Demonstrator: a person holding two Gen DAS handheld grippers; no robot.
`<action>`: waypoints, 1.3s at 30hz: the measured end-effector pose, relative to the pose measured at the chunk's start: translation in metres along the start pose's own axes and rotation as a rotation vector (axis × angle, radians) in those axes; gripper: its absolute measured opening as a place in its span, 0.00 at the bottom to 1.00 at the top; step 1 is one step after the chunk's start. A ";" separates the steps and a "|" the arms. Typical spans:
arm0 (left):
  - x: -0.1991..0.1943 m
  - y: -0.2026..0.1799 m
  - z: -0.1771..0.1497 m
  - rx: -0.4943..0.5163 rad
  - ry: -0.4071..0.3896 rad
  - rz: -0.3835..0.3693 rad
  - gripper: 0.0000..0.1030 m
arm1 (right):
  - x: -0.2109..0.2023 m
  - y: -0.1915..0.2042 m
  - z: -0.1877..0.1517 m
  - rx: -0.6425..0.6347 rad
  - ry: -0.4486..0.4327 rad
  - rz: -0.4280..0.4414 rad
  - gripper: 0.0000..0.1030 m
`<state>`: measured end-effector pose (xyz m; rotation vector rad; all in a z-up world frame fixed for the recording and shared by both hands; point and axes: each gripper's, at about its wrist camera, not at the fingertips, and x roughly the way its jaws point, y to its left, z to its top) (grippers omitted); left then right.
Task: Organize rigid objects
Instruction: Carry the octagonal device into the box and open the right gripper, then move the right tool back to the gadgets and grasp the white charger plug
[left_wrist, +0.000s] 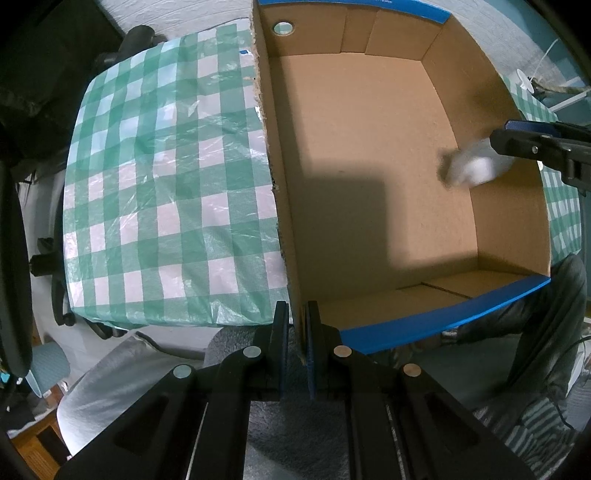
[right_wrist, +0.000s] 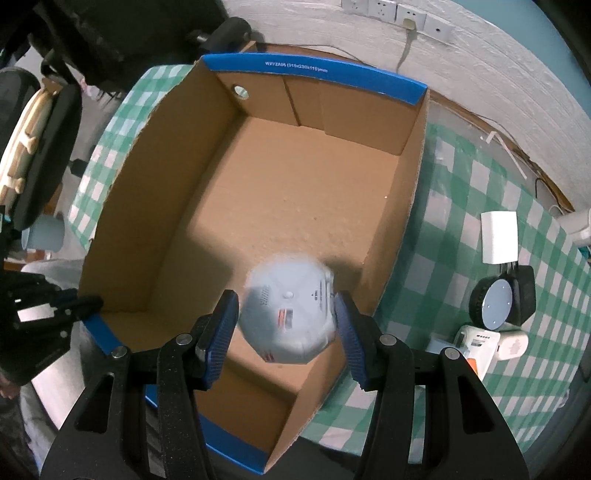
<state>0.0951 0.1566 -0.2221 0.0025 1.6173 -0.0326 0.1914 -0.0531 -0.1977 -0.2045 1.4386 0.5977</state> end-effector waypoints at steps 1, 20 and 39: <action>0.000 0.000 0.000 0.000 -0.001 0.001 0.08 | 0.000 -0.001 0.000 0.006 -0.002 -0.005 0.56; 0.000 0.001 -0.001 0.014 0.000 0.007 0.09 | -0.052 -0.043 -0.020 0.038 -0.099 0.017 0.74; -0.002 0.000 -0.001 0.016 -0.004 0.012 0.09 | -0.019 -0.169 -0.073 0.231 0.019 -0.109 0.74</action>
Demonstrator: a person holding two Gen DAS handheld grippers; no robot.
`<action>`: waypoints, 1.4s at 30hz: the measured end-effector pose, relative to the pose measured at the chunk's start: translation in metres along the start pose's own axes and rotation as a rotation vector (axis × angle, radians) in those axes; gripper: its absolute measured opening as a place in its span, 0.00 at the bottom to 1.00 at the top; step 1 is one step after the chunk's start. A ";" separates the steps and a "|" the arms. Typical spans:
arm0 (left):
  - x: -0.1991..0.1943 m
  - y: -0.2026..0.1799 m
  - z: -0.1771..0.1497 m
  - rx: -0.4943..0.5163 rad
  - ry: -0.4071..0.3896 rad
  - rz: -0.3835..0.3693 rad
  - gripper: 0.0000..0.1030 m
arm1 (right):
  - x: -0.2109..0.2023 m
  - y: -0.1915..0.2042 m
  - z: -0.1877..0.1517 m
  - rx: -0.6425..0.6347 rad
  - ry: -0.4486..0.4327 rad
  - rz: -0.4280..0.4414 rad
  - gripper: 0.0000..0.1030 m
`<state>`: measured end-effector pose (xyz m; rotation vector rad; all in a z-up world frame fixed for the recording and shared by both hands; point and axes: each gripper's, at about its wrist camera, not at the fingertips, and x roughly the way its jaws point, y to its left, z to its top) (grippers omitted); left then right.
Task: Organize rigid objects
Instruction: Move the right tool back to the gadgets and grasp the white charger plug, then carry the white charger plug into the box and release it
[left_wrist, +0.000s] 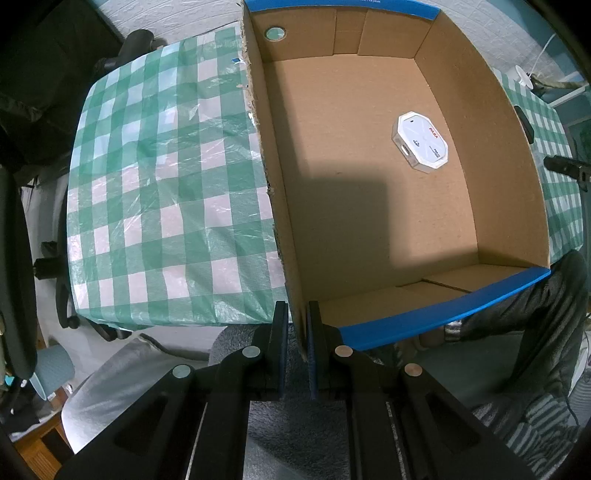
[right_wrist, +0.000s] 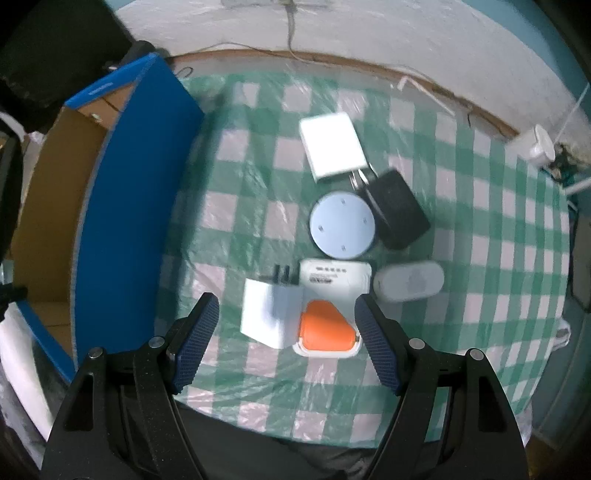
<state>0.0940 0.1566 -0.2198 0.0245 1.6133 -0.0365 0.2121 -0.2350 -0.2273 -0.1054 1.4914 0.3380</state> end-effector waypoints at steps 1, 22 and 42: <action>0.000 0.000 0.000 0.001 0.000 0.000 0.09 | 0.004 0.000 -0.002 0.007 0.007 0.004 0.74; 0.002 0.000 0.001 0.004 0.008 -0.004 0.09 | 0.066 0.046 -0.010 -0.006 0.106 0.081 0.72; 0.003 0.000 0.000 0.008 0.008 -0.006 0.09 | 0.078 0.022 -0.015 0.070 0.103 0.102 0.48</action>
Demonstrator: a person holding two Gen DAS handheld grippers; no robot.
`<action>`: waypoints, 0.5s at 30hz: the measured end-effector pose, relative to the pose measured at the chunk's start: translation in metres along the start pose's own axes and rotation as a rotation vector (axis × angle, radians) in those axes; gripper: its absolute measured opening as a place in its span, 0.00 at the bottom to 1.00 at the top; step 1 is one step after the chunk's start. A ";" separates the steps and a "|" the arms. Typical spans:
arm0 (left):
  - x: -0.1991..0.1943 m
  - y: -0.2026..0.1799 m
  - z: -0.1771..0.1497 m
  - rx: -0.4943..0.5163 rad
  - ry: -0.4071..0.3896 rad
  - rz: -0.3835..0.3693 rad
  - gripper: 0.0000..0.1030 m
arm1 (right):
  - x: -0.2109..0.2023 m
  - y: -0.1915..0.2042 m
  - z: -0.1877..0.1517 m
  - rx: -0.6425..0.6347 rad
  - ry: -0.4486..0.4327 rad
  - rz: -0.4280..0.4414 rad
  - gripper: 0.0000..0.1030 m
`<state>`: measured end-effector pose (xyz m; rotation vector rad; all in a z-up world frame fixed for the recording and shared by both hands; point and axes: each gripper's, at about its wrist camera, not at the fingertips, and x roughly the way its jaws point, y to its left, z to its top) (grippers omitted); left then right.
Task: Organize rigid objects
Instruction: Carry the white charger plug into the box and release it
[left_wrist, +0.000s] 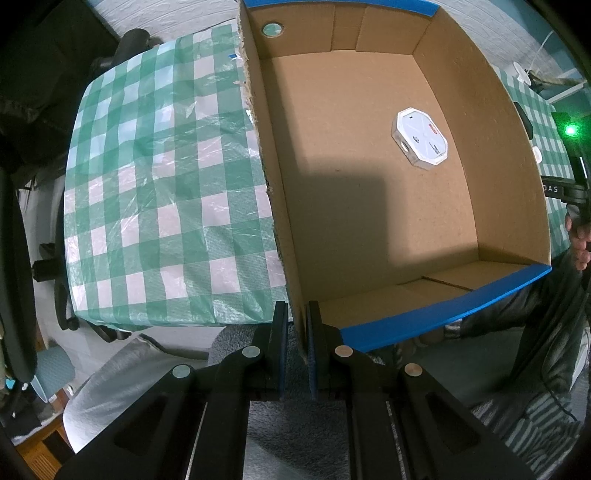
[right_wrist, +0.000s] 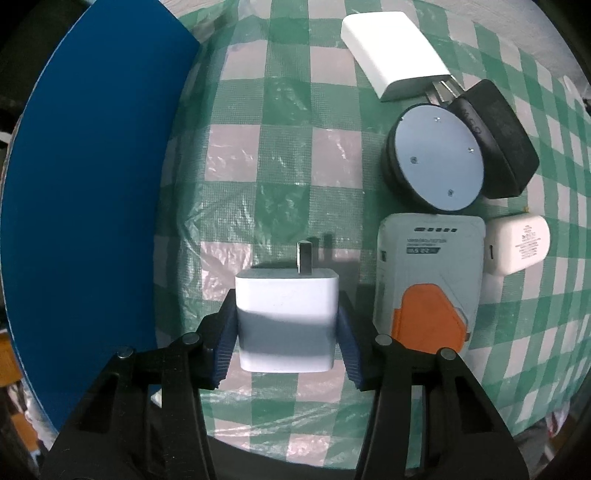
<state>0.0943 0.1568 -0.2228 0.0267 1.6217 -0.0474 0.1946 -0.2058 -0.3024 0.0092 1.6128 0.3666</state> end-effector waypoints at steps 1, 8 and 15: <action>0.000 0.000 0.000 -0.001 0.000 0.000 0.09 | -0.004 -0.003 -0.002 -0.001 -0.002 0.006 0.48; -0.001 0.001 -0.001 0.004 0.000 0.003 0.09 | -0.030 0.007 0.004 -0.037 -0.005 -0.008 0.48; -0.001 0.001 -0.001 0.003 0.001 0.003 0.09 | -0.062 0.020 0.012 -0.084 -0.021 -0.014 0.48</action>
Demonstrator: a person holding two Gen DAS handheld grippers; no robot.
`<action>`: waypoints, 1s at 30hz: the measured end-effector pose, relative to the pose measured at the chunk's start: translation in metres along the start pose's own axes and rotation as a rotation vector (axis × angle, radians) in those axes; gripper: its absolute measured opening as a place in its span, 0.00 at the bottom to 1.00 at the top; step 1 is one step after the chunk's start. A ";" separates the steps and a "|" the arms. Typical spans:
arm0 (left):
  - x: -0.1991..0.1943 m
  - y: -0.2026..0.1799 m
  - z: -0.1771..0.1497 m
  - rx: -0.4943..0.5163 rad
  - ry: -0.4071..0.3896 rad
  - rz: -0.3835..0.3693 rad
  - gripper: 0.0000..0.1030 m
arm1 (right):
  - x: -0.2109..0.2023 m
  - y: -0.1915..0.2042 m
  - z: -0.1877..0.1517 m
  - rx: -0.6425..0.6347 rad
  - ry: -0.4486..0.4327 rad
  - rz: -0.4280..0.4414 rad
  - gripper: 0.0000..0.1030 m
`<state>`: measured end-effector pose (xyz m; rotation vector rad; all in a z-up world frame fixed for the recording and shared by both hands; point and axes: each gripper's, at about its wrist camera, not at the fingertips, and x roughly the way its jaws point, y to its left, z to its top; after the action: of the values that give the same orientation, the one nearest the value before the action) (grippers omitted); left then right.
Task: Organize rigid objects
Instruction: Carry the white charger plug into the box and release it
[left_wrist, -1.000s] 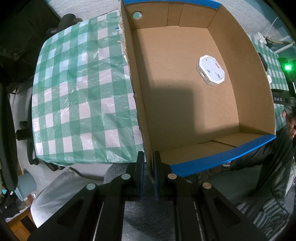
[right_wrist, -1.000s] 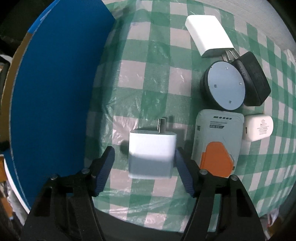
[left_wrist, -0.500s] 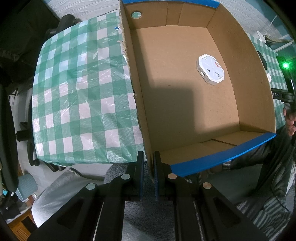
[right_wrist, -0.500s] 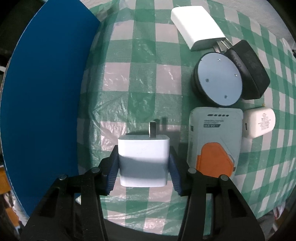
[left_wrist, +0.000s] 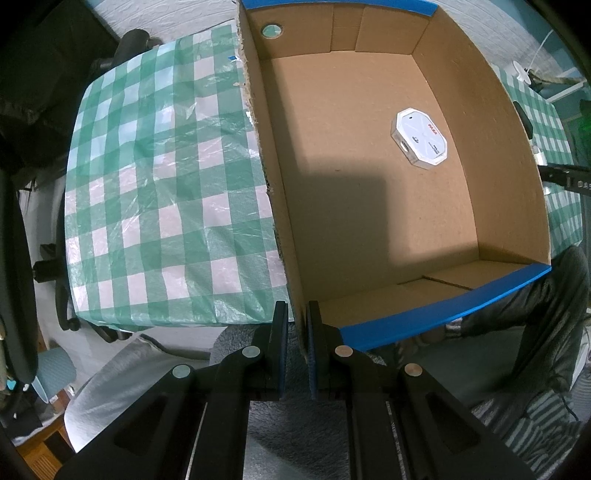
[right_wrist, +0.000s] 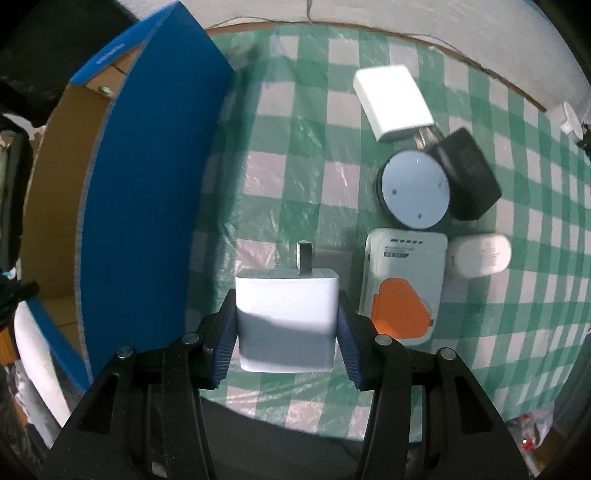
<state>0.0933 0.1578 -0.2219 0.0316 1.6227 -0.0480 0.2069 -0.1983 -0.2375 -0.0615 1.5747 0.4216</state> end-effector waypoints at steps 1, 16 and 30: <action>0.000 0.000 0.000 0.001 0.000 0.000 0.09 | -0.004 0.002 0.002 -0.007 -0.003 -0.002 0.48; 0.000 0.000 0.001 0.006 0.002 0.001 0.09 | -0.055 0.063 0.010 -0.128 -0.066 0.019 0.48; 0.000 -0.001 0.001 0.008 0.002 0.003 0.09 | -0.049 0.143 0.032 -0.242 -0.070 0.055 0.48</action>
<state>0.0943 0.1568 -0.2222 0.0406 1.6245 -0.0521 0.1980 -0.0671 -0.1574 -0.1877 1.4533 0.6494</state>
